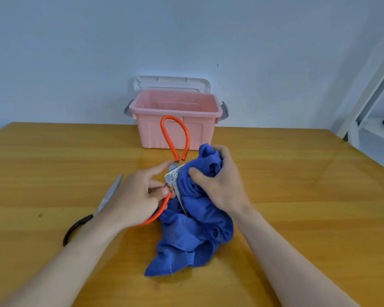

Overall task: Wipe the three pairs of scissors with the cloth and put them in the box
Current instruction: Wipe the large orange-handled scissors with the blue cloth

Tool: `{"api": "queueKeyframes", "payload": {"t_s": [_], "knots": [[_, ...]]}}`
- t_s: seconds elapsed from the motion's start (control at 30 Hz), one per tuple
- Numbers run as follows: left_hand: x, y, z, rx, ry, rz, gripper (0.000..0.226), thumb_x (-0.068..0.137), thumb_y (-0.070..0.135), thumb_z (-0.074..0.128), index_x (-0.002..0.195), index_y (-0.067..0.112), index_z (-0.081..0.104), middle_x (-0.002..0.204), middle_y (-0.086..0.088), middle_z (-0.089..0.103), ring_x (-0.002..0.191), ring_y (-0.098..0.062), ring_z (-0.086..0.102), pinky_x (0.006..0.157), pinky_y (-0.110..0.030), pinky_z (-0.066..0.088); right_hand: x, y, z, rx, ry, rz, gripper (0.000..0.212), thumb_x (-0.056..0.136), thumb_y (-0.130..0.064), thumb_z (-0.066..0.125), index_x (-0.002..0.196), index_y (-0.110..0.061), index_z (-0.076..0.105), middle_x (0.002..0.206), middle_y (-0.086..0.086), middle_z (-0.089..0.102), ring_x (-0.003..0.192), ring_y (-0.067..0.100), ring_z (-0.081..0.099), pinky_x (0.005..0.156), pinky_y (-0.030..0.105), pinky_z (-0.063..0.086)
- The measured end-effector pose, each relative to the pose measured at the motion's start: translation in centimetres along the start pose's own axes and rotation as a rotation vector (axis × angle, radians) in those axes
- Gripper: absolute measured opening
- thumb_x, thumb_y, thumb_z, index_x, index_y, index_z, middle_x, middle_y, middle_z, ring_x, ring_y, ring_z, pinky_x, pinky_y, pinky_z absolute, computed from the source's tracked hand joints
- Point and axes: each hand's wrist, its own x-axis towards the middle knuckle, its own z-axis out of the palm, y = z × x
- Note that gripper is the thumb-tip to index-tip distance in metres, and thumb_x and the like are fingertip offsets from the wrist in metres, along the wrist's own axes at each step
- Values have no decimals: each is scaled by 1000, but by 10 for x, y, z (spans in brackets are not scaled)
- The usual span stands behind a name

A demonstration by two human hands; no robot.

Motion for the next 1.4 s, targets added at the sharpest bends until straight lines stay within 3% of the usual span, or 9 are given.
{"api": "queueKeyframes", "payload": {"t_s": [0.1,0.23,0.53,0.7,0.9,1.03,1.17,1.27,1.4], "knots": [[-3,2,3,122,25,72,64,97,11,54,144,47,29,82,5,76,45,-5,43,51,-14,36,0,2,2,-205,36,-119,40,83,-14,76,98,-38,49,87,-16,62,82,-3,61,65,10,47],[0,-2,2,138,60,123,63,96,10,54,145,44,31,79,-1,75,49,-7,40,51,-16,33,3,5,0,-276,110,-177,30,82,-15,77,97,-31,56,84,-13,65,81,1,62,63,13,48],[0,-3,-2,151,39,94,63,96,10,54,142,48,35,78,11,75,56,-14,52,56,-17,39,20,12,-18,-266,293,-142,24,84,-13,75,86,-26,55,71,-10,60,62,10,61,48,15,41],[-2,1,-7,69,60,75,61,96,9,57,134,54,40,78,26,72,80,-18,70,79,-32,52,27,21,-31,-288,351,-52,19,82,-8,72,87,-17,56,67,-7,56,54,5,54,47,16,39],[0,4,-9,-443,121,-144,56,97,1,52,144,29,40,85,3,77,63,-12,71,50,-8,44,20,20,-25,-128,247,32,19,86,-15,72,98,-14,58,80,2,63,67,13,62,58,28,50],[-4,7,-8,-504,15,-163,55,98,4,52,144,32,40,89,1,77,72,-19,73,63,-27,40,14,17,-16,34,136,128,17,91,-12,67,103,-12,56,88,6,65,74,15,66,65,30,56],[-8,14,-1,-516,-22,-108,61,95,0,54,140,38,36,87,-6,76,71,-26,71,47,-8,40,11,16,-7,215,44,288,14,94,-13,65,104,-10,56,94,10,66,84,18,68,76,35,57],[-8,12,3,-452,0,-45,62,94,1,57,136,42,37,87,-2,77,75,-27,73,59,-10,47,10,13,-4,370,-31,396,15,94,-14,64,106,-9,57,99,15,68,89,25,68,86,45,55],[-7,10,4,-449,58,-42,62,92,0,60,133,42,40,88,1,77,76,-23,74,68,-14,53,10,10,-5,312,138,318,13,93,-13,65,102,-10,57,93,10,66,83,19,66,74,34,55]]}}
